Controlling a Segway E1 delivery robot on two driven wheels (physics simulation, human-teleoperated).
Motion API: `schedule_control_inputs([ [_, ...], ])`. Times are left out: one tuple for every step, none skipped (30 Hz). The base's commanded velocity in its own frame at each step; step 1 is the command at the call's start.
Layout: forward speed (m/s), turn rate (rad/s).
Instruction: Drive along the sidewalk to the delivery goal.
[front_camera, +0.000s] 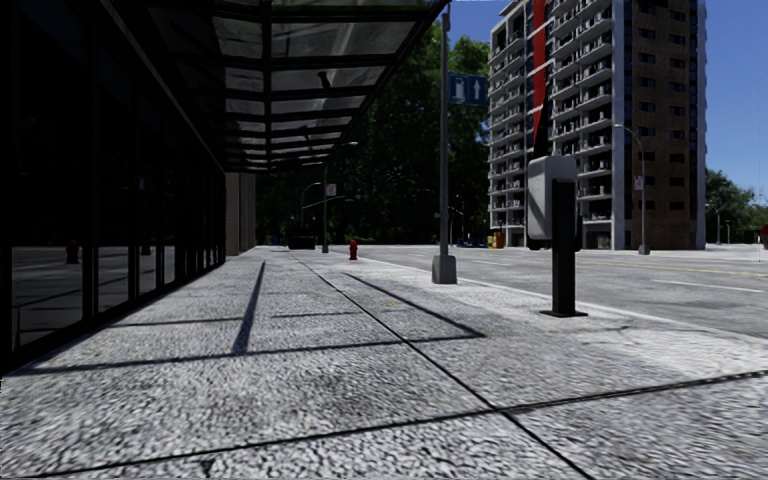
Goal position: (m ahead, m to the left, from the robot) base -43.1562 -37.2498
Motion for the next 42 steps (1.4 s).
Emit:
schedule_control_inputs([
  [0.00, -0.50],
  [0.00, -0.51],
  [0.00, -0.52],
  [0.00, -0.53],
  [0.00, -0.53],
  [0.00, -0.53],
  [0.00, -0.53],
  [0.00, -0.53],
  [0.00, -0.53],
  [0.00, -0.53],
  [0.00, -0.53],
  [0.00, -0.53],
  [0.00, -0.53],
  [0.00, -0.53],
  [0.00, -0.53],
  [0.00, -0.53],
  [0.00, -0.53],
  [0.00, -0.53],
  [0.00, -0.53],
  [0.00, -0.53],
  [0.00, -0.53],
  [0.00, -0.53],
  [0.00, -0.53],
  [0.00, -0.53],
  [0.00, -0.53],
  [0.00, -0.53],
  [0.00, -0.53],
  [0.00, -0.53],
  [0.00, -0.53],
  [0.00, -0.53],
  [0.00, -0.53],
  [0.00, -0.53],
  [0.00, -0.53],
  [0.00, -0.53],
  [0.00, -0.53],
  [0.00, -0.53],
  [0.00, -0.53],
  [0.00, -0.53],
  [0.00, -0.53],
  [0.00, -0.53],
  [0.00, -0.53],
  [0.00, -0.53],
])
